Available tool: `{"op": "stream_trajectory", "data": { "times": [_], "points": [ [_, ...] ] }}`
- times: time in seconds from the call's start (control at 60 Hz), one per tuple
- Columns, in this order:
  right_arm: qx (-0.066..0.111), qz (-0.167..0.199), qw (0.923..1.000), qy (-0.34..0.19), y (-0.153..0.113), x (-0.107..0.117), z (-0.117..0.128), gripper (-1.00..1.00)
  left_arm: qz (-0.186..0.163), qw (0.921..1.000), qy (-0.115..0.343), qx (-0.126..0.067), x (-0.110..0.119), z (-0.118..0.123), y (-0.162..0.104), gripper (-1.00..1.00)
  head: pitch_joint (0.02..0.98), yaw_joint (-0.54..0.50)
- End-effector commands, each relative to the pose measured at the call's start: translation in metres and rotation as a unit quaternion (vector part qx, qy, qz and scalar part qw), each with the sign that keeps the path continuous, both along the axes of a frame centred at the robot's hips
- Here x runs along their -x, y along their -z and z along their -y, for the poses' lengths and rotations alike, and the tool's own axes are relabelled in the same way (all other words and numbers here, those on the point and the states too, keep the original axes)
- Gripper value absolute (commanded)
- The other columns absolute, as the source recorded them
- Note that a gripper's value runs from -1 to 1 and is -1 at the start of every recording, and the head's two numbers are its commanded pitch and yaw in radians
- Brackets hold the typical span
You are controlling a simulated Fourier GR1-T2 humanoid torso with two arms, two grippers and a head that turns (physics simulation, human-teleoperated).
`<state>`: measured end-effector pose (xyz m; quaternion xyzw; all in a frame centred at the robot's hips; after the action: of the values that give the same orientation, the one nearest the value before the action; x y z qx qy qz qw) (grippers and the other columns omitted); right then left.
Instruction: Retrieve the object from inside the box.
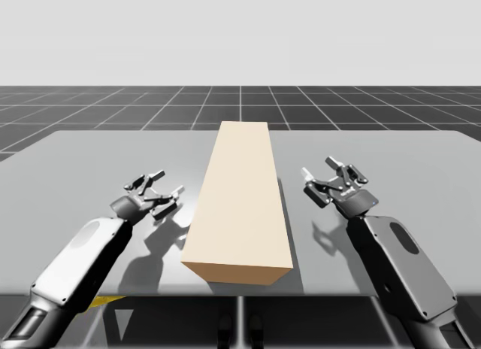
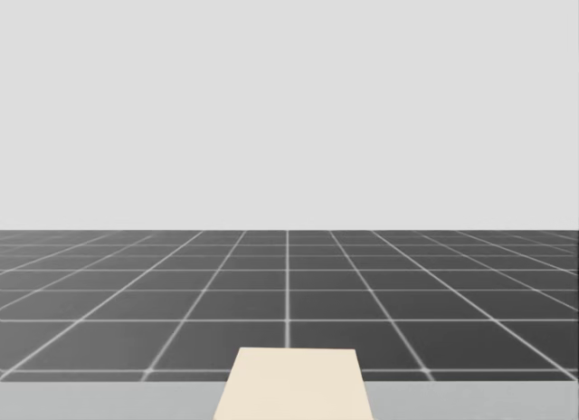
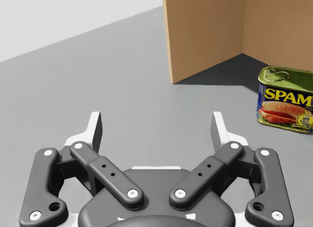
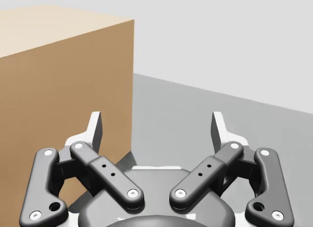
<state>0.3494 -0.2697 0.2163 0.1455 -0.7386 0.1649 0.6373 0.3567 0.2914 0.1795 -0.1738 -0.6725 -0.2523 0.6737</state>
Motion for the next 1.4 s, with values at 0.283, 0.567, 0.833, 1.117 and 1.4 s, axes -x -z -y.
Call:
{"op": "stream_trajectory", "data": {
  "times": [0.283,0.567,0.833,1.117,1.4],
  "points": [
    [0.023,0.024,0.994,-0.104,0.006,0.026,-0.023,-1.0,-0.029,0.9812,0.177,-0.071,0.047,0.058,0.005,-1.0,0.079,-0.01],
    [0.029,0.034,0.9916,-0.122,0.009,0.029,-0.027,-1.0,-0.036,0.9816,0.171,-0.077,0.009,0.075,0.014,-1.0,0.084,-0.01],
    [0.034,0.032,0.9911,-0.125,0.013,0.031,-0.029,-1.0,-0.042,0.9786,0.183,-0.085,-0.026,0.107,0.021,-1.0,0.096,-0.01],
    [0.032,0.027,0.9914,-0.124,0.015,0.033,-0.027,-1.0,-0.058,0.9753,0.201,-0.07,-0.053,0.143,0.031,-1.0,0.109,-0.02],
    [0.039,0.024,0.9906,-0.129,0.017,0.035,-0.027,-1.0,-0.077,0.9723,0.211,-0.067,-0.065,0.162,0.052,-1.0,0.124,-0.03]
  ]
}}
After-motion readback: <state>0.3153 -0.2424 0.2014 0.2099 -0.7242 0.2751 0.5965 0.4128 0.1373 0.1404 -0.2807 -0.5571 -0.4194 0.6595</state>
